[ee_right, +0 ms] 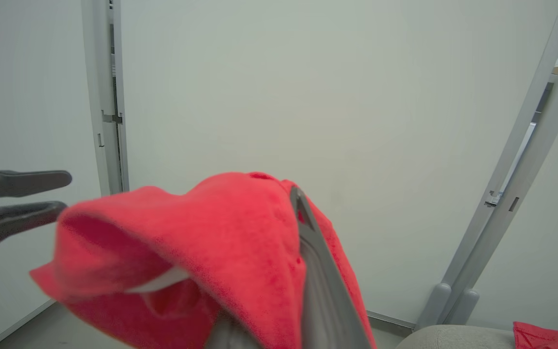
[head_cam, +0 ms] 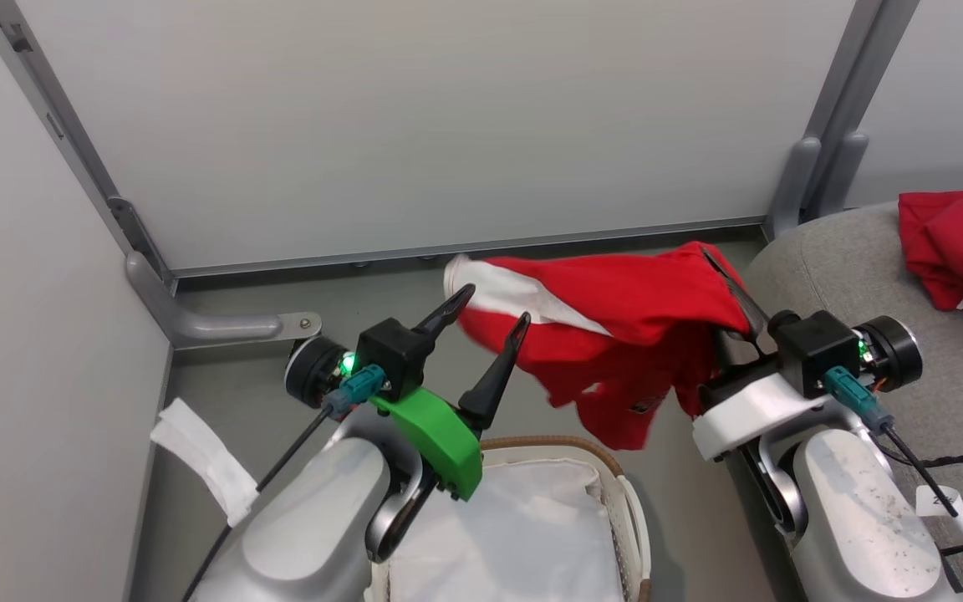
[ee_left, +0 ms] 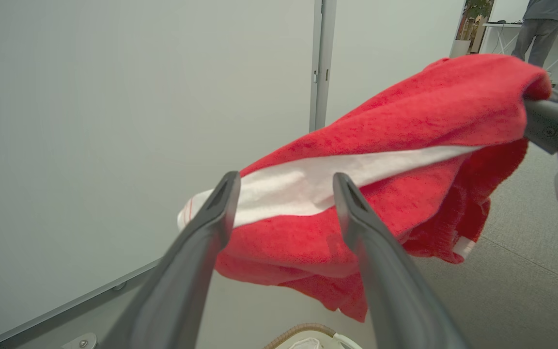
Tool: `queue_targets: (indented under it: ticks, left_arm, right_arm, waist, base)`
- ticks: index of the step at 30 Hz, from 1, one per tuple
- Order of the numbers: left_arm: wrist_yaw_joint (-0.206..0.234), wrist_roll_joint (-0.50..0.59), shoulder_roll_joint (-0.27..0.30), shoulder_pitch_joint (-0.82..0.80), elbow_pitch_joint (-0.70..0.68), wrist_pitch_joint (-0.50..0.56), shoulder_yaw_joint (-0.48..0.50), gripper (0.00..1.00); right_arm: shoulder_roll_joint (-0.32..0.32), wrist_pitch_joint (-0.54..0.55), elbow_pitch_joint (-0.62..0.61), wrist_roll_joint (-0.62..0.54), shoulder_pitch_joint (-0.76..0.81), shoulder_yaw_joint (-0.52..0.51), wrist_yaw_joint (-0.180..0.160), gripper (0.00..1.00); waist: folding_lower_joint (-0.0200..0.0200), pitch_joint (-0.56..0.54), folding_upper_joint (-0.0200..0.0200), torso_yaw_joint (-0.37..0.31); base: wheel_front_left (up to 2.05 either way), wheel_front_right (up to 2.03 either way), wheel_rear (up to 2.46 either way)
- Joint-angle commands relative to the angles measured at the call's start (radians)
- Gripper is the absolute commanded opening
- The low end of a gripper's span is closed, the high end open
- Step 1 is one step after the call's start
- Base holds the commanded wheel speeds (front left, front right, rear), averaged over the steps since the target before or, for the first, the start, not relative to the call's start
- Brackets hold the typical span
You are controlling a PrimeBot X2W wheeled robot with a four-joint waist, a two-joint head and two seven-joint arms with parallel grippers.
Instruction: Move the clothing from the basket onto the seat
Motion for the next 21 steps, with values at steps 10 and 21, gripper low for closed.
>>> queue_targets:
  ticks: [10, 21]
  left_arm:
    - [-0.008, 0.023, -0.045, 0.152, 0.026, 0.001, 0.047, 1.00]
    - [-0.008, 0.045, -0.069, 0.193, -0.027, 0.001, 0.052, 1.00]
  right_arm:
    - [-0.004, -0.002, -0.020, -0.049, 0.022, -0.110, -0.001, 0.00]
    - [-0.004, -0.002, -0.026, -0.087, 0.015, -0.192, -0.001, 0.00]
  waist:
    - [0.0000, 0.021, -0.0001, -0.044]
    - [0.0000, 0.061, -0.0001, -0.188]
  base:
    - [0.00, 0.00, 0.00]
    - [0.00, 0.00, 0.00]
